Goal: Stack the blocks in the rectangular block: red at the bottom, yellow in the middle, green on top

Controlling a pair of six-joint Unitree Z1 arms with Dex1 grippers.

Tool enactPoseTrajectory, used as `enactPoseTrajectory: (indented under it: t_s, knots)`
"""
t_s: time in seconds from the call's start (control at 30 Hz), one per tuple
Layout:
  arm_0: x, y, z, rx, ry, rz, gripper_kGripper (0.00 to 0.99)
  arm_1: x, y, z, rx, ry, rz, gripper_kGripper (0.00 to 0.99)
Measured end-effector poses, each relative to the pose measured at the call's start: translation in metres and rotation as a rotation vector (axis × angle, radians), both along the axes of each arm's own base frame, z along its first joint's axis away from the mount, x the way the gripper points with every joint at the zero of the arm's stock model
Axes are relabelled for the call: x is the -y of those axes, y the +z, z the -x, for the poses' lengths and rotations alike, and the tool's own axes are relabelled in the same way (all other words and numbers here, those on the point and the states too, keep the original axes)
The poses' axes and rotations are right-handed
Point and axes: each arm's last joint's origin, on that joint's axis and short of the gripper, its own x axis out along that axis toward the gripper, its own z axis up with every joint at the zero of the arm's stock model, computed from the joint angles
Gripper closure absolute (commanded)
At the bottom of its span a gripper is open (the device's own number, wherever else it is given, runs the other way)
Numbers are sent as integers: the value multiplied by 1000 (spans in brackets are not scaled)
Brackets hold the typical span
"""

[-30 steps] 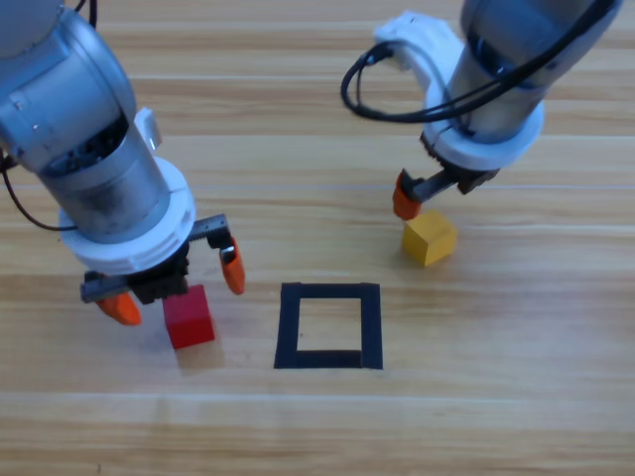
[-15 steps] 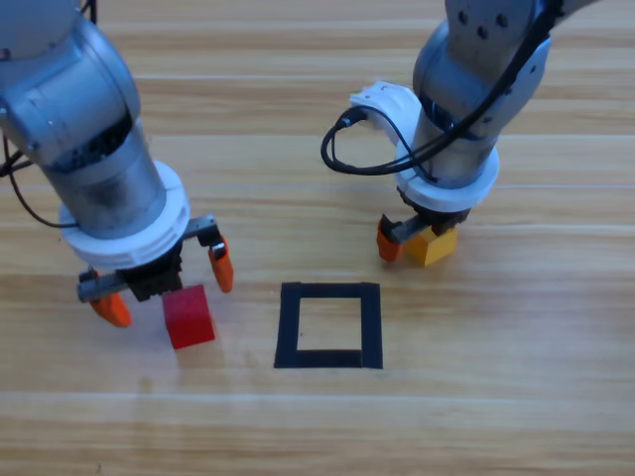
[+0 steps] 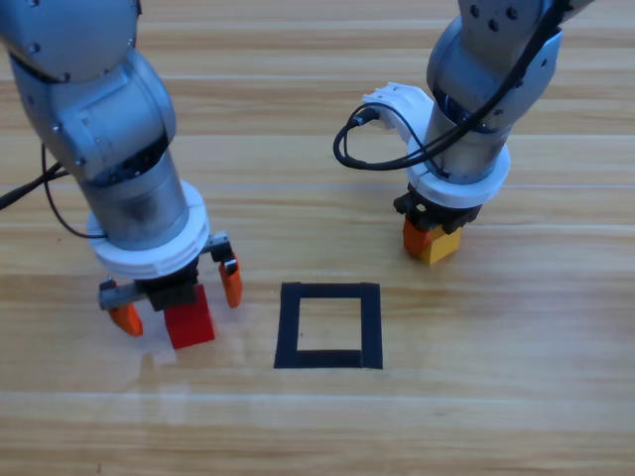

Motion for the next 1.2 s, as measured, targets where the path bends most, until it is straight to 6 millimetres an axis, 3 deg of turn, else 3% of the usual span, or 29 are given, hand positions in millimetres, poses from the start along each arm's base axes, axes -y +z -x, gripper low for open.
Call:
enactPoseTrajectory:
  t_s: [0.07,0.33,0.5,0.6,0.73,0.8,0.93,1.1,1.2]
  knots:
    - [2,-3,-3,-2,-6,-6,57,0,0,0,0,12,3,812]
    - [3,-17,-7,-32,-33,-33,145,9,2,10,-31,12,7,815]
    - [-1,-18,-10,-38,-37,-31,341,24,16,29,-71,-35,-18,815]
    - [-3,-18,-12,-40,-44,-28,530,37,42,41,-52,-70,-53,815]
    - [-7,-18,-15,-40,-40,-27,867,59,83,64,-17,-123,-118,815]
    - [-8,-18,-16,-39,-41,-26,955,67,102,74,4,-132,-156,815]
    - [-6,-11,-23,-15,-74,-13,955,76,118,84,19,-165,-198,815]
    - [9,14,-42,36,-194,45,955,78,114,86,6,-189,-202,815]
    - [16,18,-42,42,-254,76,953,77,113,86,6,-198,-212,815]
